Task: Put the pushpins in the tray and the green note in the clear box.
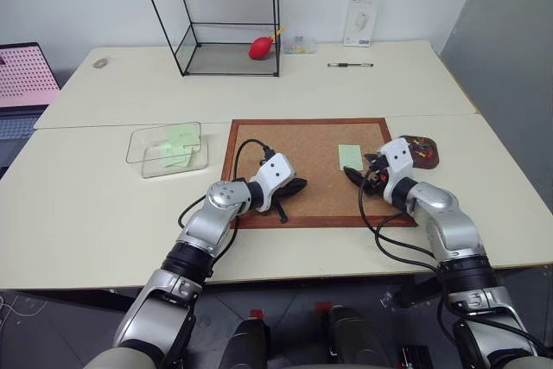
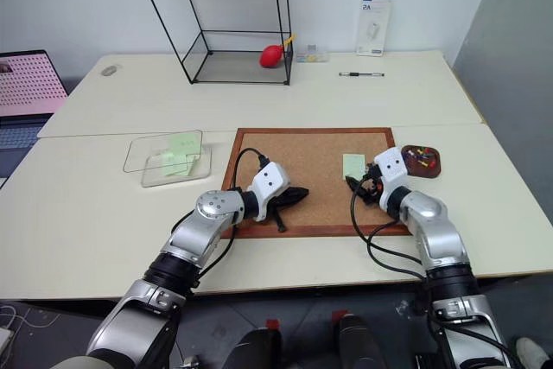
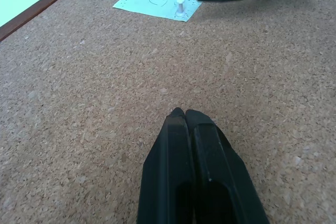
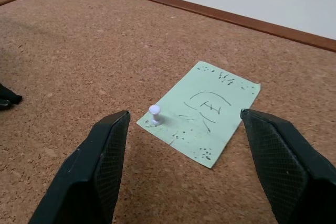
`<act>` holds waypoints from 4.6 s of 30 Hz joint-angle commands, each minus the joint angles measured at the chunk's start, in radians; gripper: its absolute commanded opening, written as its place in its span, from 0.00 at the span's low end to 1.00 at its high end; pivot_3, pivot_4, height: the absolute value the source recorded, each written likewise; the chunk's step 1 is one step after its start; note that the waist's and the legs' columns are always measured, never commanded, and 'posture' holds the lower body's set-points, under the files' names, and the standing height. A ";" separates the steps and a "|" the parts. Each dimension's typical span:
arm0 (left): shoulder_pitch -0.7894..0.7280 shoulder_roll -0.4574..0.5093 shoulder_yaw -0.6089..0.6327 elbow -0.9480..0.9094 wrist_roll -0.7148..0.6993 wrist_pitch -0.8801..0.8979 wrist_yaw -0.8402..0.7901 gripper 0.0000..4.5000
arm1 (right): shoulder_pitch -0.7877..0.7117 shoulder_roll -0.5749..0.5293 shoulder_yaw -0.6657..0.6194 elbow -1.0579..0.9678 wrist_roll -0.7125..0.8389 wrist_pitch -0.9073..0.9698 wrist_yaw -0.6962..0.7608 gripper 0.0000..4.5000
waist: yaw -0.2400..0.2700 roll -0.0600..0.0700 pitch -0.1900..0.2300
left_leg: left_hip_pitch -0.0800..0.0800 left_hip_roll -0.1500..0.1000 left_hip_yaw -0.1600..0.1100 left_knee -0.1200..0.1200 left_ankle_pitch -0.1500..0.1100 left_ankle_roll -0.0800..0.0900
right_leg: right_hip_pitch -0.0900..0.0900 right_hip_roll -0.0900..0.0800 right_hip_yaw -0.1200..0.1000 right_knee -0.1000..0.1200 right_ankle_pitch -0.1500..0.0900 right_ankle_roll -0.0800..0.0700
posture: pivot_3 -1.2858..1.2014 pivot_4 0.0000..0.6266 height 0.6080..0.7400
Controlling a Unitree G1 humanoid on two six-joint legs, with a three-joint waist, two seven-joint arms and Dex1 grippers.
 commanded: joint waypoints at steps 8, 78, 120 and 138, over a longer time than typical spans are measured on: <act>0.033 0.032 0.009 0.044 0.029 0.038 0.004 0.00 | -0.073 0.024 0.012 0.099 -0.048 -0.073 -0.016 0.50 | 0.000 0.000 0.000 | 0.000 0.000 0.000 0.000 0.000 0.000 | 0.000 0.000 0.000 0.000 0.000 0.000 | 0.52 0.24 1.00; -0.449 -0.144 0.096 0.554 -0.017 -0.392 -0.240 0.90 | -0.136 -0.106 0.021 -0.538 0.154 0.510 0.119 0.00 | 0.025 -0.004 0.003 | -0.007 -0.003 -0.002 0.000 0.000 0.000 | -0.004 -0.003 -0.003 -0.003 0.000 0.000 | 0.52 0.24 1.00; -0.435 -0.150 0.114 0.662 0.027 -0.450 -0.290 0.01 | -0.150 -0.079 -0.060 -0.542 0.240 0.550 0.018 0.00 | 0.024 -0.004 0.003 | -0.008 -0.003 -0.003 0.000 0.000 0.000 | -0.005 -0.003 -0.002 -0.002 0.000 0.000 | 0.52 0.24 1.00; -0.292 -0.066 0.113 0.309 0.080 -0.385 -0.167 0.01 | 0.004 -0.309 -0.078 -0.197 -0.064 0.210 -0.086 0.00 | 0.030 -0.004 0.003 | -0.009 -0.003 -0.001 0.001 0.000 0.000 | -0.006 -0.003 -0.001 -0.002 0.000 0.000 | 0.52 0.24 1.00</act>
